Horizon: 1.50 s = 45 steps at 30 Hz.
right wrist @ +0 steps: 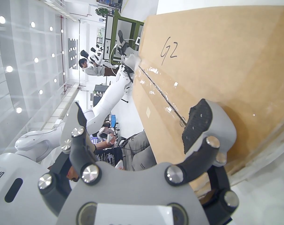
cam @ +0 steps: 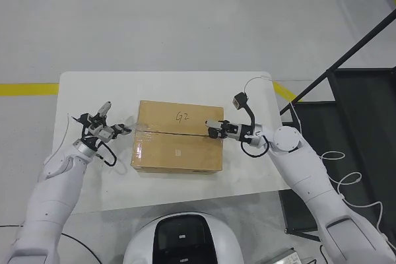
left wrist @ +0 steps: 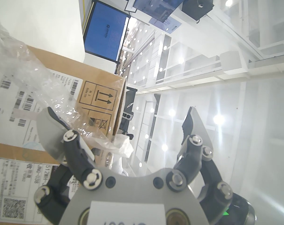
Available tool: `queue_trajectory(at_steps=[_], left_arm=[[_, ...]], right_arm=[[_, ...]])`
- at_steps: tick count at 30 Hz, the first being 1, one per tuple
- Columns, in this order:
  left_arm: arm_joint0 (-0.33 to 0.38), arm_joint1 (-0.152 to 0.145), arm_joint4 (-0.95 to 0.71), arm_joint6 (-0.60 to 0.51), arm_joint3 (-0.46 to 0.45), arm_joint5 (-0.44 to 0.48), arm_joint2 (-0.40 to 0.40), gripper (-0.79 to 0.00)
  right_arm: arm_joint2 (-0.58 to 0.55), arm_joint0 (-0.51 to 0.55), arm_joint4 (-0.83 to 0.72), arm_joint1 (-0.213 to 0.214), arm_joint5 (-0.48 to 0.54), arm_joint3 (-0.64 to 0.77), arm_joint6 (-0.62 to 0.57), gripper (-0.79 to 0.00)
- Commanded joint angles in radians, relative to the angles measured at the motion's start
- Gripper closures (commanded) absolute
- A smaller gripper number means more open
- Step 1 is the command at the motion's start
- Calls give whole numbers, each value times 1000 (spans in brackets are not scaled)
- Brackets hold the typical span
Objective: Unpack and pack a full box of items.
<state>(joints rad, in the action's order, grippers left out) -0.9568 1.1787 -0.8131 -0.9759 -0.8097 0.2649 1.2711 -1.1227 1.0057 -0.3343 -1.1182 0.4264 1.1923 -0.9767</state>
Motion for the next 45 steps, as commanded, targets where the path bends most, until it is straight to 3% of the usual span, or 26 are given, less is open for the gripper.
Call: queue_trajectory(at_steps=[1,16,20,26,35,41,45], left_arm=[[-4,-3,1,-3,-16,-2,12,-785],[-101,-26,-65,74,-179,-9,141,-785],[-111,-32,-59,38,-207,-58,152,-785],[-111,-53,77,-46,-222,-187,150,-785],[-141,-58,61,-66,-237,-217,163,-785],[-142,-40,59,-14,-233,-227,97,-785],[-122,-24,54,49,-207,-176,58,-785]], right_arm=[[0,0,1,0,-1,0,0,-785],[0,-2,3,-2,-6,2,-1,-785],[-1,-2,5,-2,-6,2,2,-785],[0,-3,6,-2,-9,3,-1,-785],[5,-6,10,-4,-11,3,-1,-785],[3,-8,10,-4,-12,0,2,-785],[-1,-9,10,-4,-12,-2,1,-785]])
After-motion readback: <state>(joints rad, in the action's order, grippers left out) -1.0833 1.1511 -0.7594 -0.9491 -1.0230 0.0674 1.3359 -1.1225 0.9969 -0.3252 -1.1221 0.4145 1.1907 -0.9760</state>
